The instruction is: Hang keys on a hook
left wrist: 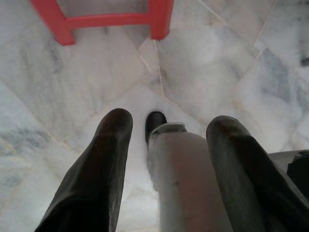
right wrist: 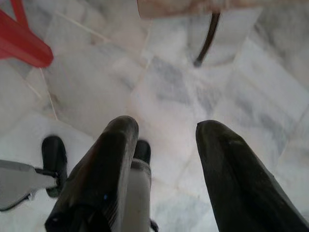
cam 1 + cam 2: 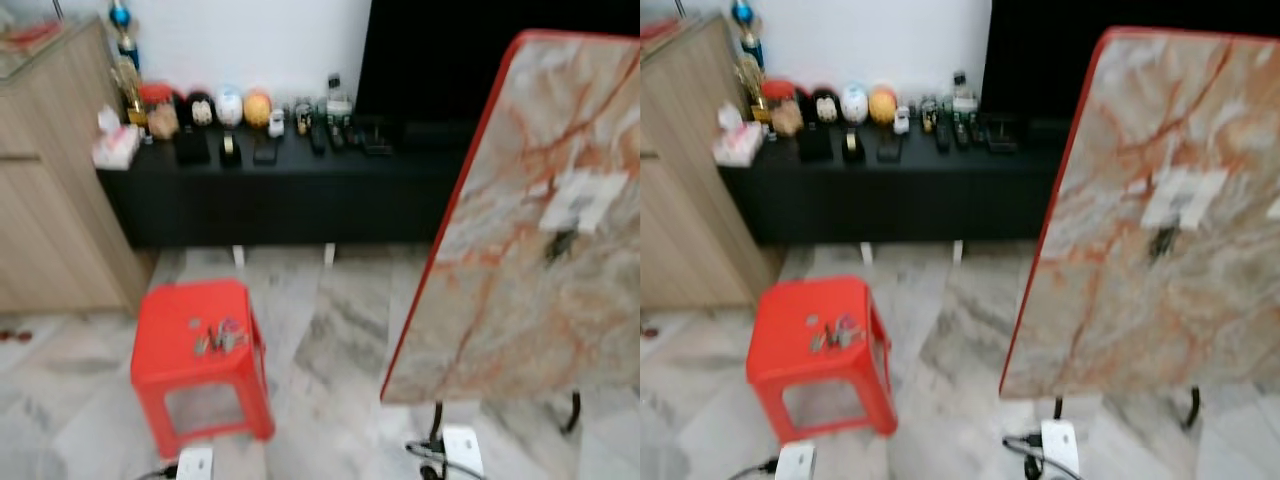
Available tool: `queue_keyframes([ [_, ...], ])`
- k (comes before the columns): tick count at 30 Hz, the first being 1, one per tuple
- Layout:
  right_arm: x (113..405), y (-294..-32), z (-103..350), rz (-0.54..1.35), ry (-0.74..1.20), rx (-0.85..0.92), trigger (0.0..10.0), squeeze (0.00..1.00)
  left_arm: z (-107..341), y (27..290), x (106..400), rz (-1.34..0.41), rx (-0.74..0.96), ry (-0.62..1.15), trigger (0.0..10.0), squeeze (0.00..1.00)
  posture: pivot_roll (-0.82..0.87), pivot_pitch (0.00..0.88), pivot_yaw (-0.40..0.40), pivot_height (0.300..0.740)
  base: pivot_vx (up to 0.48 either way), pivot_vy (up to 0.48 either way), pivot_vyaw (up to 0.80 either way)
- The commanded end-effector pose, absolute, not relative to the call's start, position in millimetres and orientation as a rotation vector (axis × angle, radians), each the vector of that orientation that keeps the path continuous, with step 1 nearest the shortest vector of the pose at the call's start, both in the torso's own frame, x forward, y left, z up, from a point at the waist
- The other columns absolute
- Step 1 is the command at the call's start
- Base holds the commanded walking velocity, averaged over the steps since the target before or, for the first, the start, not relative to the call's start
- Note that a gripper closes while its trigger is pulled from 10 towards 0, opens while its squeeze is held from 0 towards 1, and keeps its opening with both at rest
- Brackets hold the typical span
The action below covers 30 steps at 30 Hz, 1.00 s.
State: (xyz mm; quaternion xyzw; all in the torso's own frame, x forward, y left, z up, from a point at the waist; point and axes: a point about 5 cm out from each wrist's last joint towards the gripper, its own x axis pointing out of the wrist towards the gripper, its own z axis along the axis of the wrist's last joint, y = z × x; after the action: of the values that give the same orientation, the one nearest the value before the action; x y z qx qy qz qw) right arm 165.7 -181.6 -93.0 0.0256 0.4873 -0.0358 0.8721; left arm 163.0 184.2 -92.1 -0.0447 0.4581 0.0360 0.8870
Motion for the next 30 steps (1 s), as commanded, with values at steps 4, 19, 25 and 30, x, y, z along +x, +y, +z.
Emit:
queue_keyframes([
  [4,165,-184,-93,-0.085,1.024,0.055,10.0,0.0,-93,188,160,0.073,-0.087,0.967,10.0,0.0,0.04,0.0,-0.073,0.74,0.0,0.284,0.0],
  [19,167,-183,-93,-0.085,1.02,0.059,10.0,0.0,-94,205,149,0.092,-0.084,0.973,10.0,0.0,0.04,0.0,-0.071,0.74,0.0,0.297,0.0],
  [25,166,-183,-93,-0.077,1.025,0.049,10.0,0.0,-96,178,155,0.067,-0.094,0.972,10.0,0.0,0.04,0.0,-0.074,0.74,0.0,0.306,0.0],
  [30,166,-184,-93,-0.075,1.024,0.049,10.0,0.0,-97,164,157,0.052,-0.1,0.974,10.0,0.0,0.04,0.0,-0.075,0.74,0.0,0.306,0.0],
])
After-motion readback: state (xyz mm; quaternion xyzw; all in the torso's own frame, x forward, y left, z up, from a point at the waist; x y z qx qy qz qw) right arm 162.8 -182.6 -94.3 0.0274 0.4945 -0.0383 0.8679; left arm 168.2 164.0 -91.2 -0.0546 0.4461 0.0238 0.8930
